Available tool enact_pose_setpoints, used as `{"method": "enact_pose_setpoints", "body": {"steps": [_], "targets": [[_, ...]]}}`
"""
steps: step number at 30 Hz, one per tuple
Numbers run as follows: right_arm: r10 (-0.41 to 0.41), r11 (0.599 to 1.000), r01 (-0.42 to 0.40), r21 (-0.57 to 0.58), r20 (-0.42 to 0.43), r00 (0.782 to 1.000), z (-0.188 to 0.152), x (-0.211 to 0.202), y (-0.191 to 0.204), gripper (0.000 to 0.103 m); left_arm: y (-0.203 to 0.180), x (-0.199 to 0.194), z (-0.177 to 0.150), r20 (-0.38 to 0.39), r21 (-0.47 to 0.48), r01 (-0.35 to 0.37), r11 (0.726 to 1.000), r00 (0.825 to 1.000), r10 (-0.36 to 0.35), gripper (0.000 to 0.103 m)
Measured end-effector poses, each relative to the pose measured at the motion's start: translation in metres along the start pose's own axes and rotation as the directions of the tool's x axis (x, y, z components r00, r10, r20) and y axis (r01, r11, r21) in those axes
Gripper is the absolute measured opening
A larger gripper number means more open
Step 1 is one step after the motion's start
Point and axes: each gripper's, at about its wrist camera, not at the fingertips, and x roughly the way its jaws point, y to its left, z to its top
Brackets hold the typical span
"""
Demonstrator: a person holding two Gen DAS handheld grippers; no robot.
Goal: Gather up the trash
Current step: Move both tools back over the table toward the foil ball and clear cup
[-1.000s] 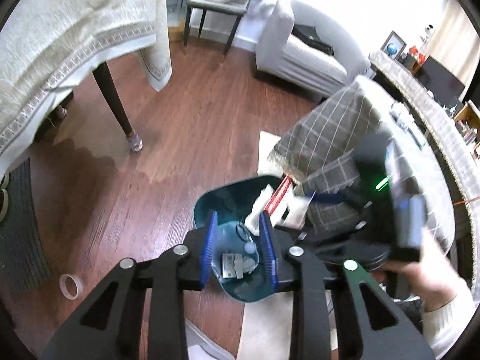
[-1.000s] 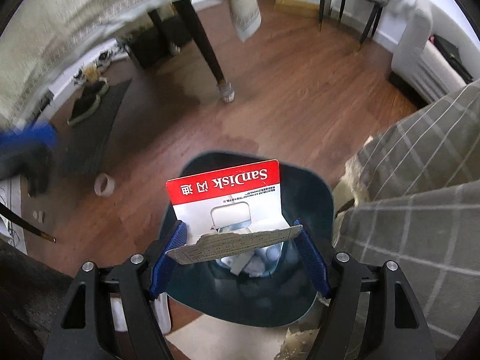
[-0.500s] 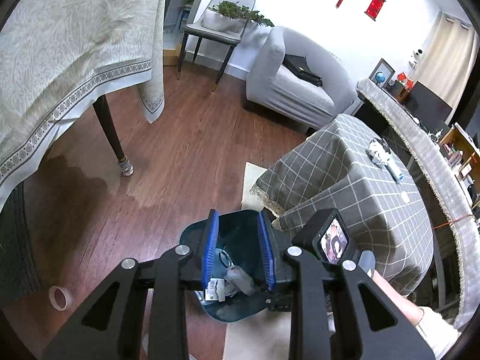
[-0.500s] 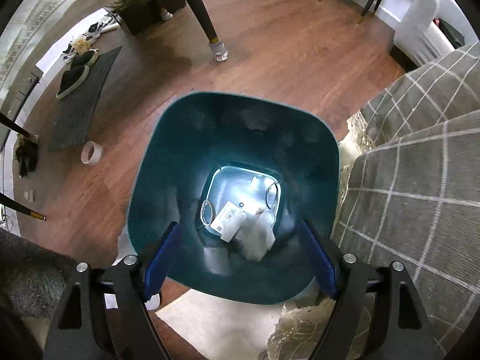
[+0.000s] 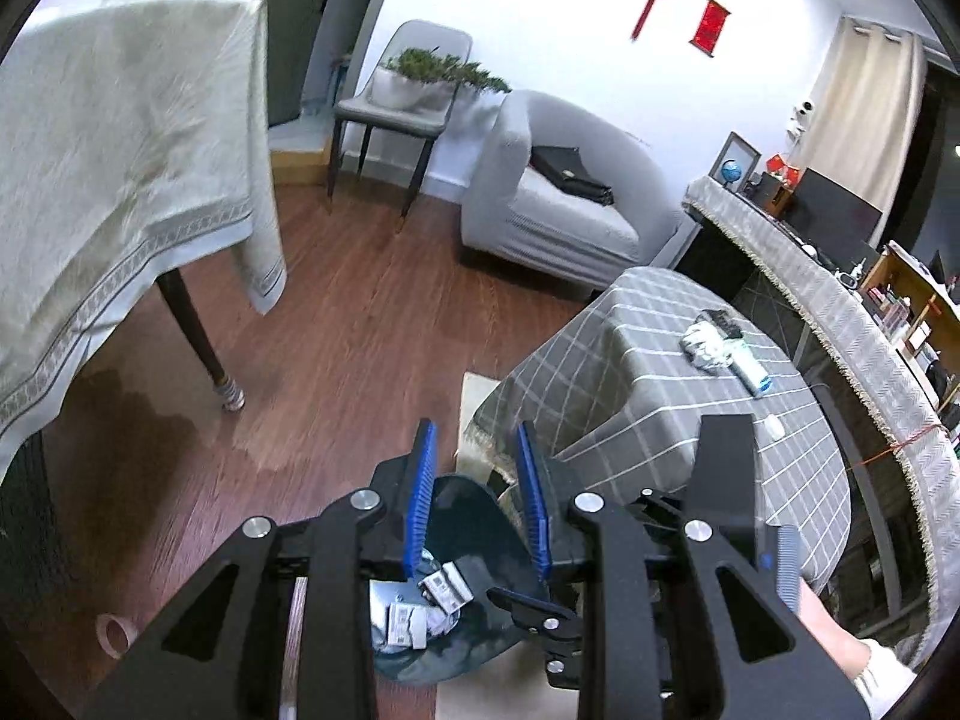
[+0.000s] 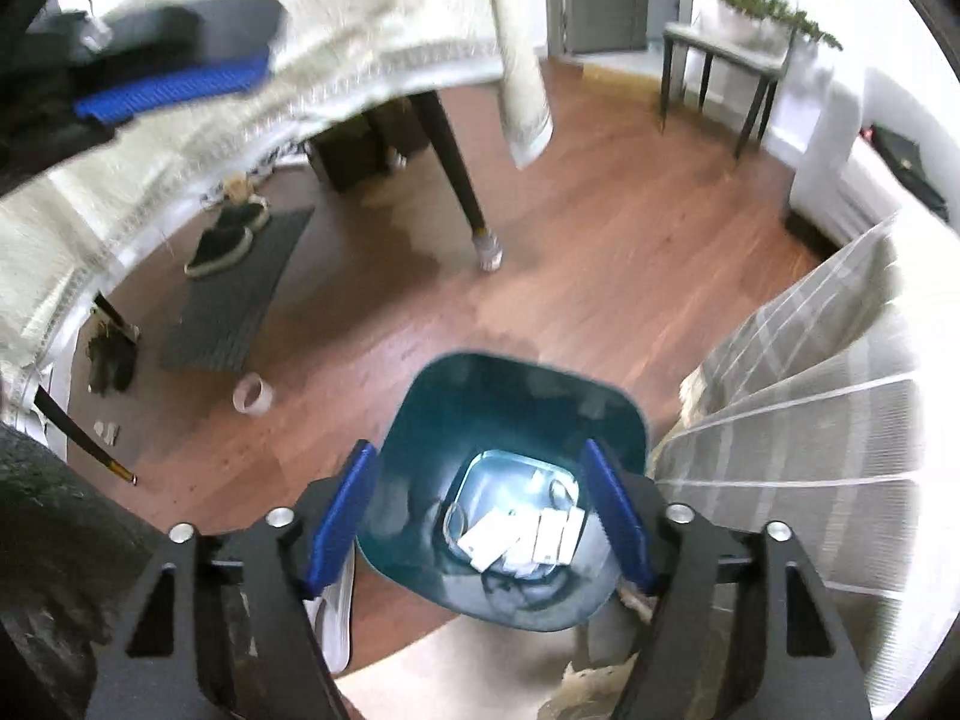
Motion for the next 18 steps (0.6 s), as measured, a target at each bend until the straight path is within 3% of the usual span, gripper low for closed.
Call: {"method": "enact_pose_setpoints", "body": {"steps": [4,10,12,18], "targets": [[-0.016,1.0,0.015,0.022,0.04,0.999,-0.003,-0.022,-0.017,0.062,-0.017,0.002,0.006,0.015,0.019,0.016,1.0,1.0,-0.017,0.029],[-0.039,0.998,0.033,0.061,0.1,0.994,-0.012,-0.057,-0.043,0.058,-0.046,0.01,0.01,0.029,0.048,0.029,0.998,0.999,-0.03,0.044],[-0.05,0.997,0.042,0.071,0.118,0.992,-0.015,-0.066,-0.048,0.057,-0.057,0.013,0.01,0.034,0.056,0.028,0.998,0.999,-0.03,0.053],[-0.084,0.99,0.064,0.125,0.165,0.983,-0.025,-0.093,-0.072,0.056,-0.09,0.03,0.012,0.039,0.091,0.028,0.995,0.999,-0.031,0.062]]}}
